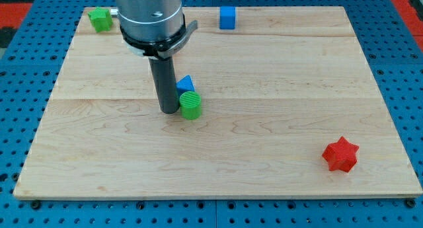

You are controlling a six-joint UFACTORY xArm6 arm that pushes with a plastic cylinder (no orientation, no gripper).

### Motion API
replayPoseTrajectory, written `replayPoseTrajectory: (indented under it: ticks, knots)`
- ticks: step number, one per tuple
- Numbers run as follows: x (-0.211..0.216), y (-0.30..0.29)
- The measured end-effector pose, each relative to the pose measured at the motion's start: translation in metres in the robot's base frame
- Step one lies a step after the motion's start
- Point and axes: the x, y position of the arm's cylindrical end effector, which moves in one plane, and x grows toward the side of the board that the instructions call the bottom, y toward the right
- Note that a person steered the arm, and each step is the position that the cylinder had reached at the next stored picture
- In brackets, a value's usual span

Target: Move the blue triangle closer to the red star

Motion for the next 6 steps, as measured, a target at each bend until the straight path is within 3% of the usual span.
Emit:
replayPoseTrajectory:
  ticks: [2,3,4,6]
  knots:
    - [-0.048,-0.020]
    - [-0.049,0.057]
    - [-0.020,0.127]
    - [0.046,0.155]
